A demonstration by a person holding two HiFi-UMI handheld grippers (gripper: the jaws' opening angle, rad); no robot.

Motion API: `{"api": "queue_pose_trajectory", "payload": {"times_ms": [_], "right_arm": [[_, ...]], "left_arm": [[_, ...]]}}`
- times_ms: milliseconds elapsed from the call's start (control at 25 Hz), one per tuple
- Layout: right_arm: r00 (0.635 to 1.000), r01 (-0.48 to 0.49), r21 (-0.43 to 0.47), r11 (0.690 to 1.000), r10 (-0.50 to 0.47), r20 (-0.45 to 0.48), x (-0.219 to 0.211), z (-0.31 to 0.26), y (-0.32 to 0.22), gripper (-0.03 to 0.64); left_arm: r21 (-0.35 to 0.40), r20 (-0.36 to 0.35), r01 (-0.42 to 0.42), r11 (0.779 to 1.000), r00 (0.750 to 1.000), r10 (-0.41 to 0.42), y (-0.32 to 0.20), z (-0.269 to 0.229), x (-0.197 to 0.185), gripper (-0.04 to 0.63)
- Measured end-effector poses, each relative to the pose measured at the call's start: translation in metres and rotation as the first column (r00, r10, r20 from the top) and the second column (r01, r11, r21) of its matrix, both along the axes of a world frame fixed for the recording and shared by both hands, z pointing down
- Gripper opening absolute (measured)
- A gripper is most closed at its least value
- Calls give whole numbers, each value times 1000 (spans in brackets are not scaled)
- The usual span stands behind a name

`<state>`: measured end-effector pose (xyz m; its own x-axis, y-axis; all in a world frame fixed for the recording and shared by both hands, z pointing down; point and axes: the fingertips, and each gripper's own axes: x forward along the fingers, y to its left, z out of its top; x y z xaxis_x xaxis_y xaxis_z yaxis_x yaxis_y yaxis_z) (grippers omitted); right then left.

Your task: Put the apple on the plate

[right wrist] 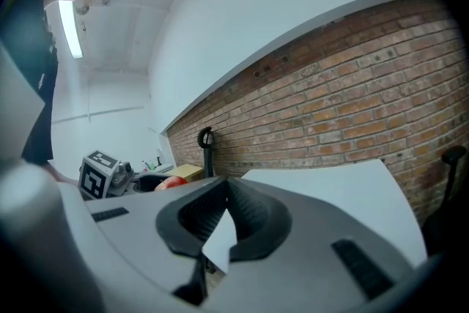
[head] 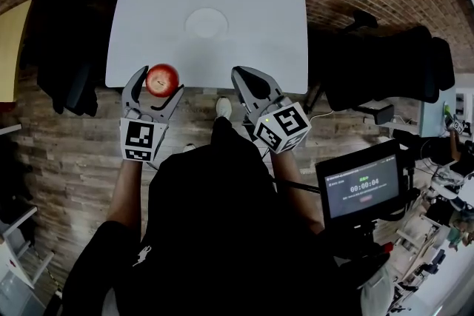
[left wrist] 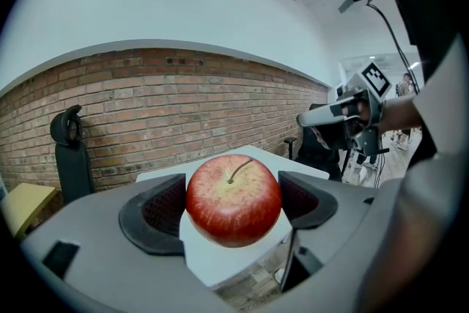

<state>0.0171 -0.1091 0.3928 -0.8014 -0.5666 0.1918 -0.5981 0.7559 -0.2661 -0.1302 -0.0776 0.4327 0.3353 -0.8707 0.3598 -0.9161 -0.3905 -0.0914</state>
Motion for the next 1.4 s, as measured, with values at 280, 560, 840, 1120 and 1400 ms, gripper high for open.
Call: {"api": "queue_pose_trajectory", "payload": {"times_ms": [280,560,840,1120,1400], "right_arm": [[998,55,0,998,-55,-2,3,-6,-45,3],[996,84,-13,996,-84,7,23,-1,-84,3],[995,103,-30,994,-103,13,44,7,-110,3],[990,138,-38,990,-137,14,57,18,-137,3],[985,172,-49,984,-172,17,54,20,-138,3]], "left_arm": [[-6,8,31,999,999,-31,-39,-5,9,399],[-19,21,46,999,999,-46,-76,-2,31,399],[-24,34,48,999,998,-47,-103,1,55,399],[-32,41,63,997,997,-62,-128,8,72,399],[-38,42,92,995,995,-91,-125,7,71,399]]}}
